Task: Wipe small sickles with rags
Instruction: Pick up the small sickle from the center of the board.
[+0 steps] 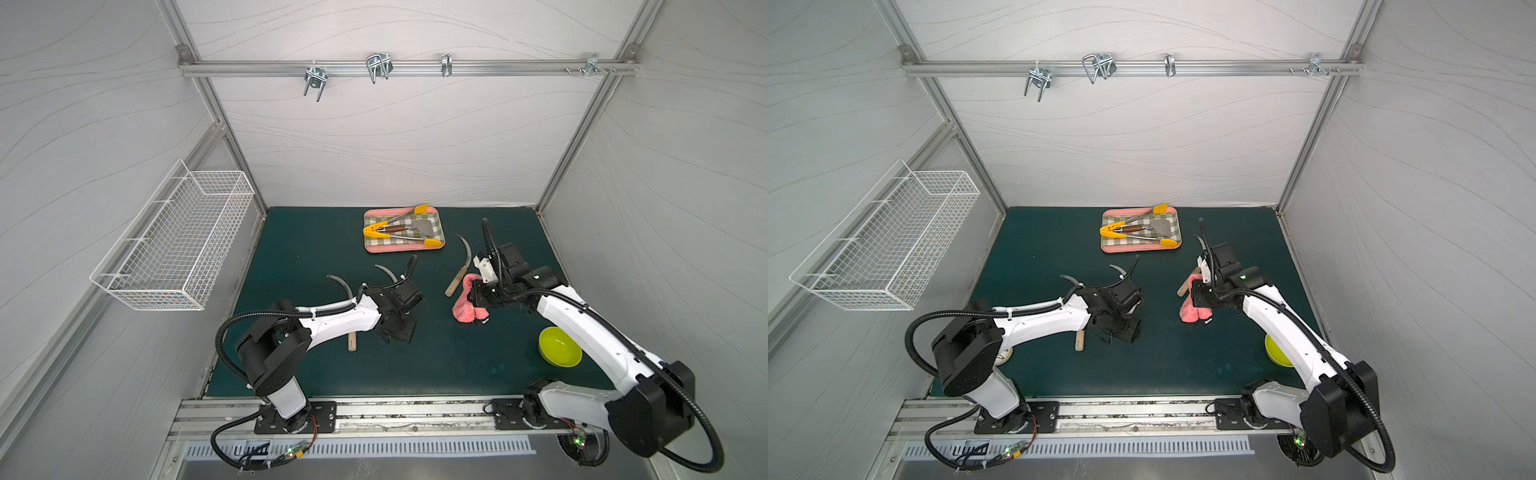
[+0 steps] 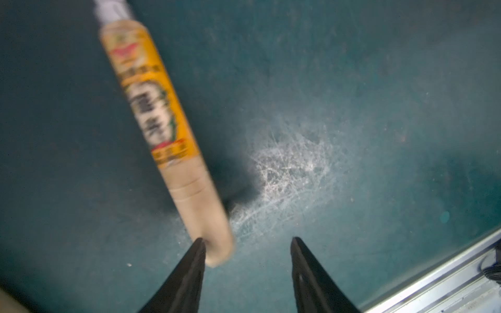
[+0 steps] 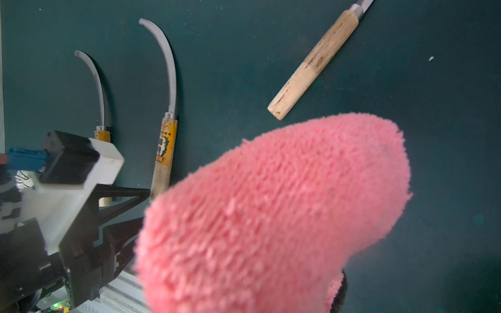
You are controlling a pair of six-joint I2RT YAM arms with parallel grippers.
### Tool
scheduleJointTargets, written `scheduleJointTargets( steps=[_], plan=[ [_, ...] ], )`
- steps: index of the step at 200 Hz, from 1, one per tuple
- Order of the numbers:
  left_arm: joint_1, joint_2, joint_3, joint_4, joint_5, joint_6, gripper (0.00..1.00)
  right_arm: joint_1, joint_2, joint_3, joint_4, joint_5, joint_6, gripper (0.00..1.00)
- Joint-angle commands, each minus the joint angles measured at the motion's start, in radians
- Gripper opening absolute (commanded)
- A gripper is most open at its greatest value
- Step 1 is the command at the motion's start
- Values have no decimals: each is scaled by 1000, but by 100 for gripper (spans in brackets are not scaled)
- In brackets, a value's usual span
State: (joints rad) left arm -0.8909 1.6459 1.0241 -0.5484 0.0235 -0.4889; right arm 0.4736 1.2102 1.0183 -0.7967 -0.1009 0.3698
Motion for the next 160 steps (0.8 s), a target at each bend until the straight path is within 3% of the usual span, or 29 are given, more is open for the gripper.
scheduleJointTargets(
  steps=[1, 67, 108, 122, 160],
  plan=[
    [3, -5, -11, 23, -53, -45, 54, 10, -10, 25, -41, 23, 13, 13],
    [3, 62, -4, 59, -53, -60, 54, 13, 6, 42, -52, 25, 4, 13],
    [3, 105, 11, 63, -50, -54, 47, 16, 16, 42, -47, 24, 0, 13],
    [3, 117, 14, 60, -48, -50, 39, 16, 16, 40, -44, 25, -2, 13],
    [3, 112, 15, 33, -51, -37, 0, 15, 25, 44, -45, 26, -12, 13]
  ],
)
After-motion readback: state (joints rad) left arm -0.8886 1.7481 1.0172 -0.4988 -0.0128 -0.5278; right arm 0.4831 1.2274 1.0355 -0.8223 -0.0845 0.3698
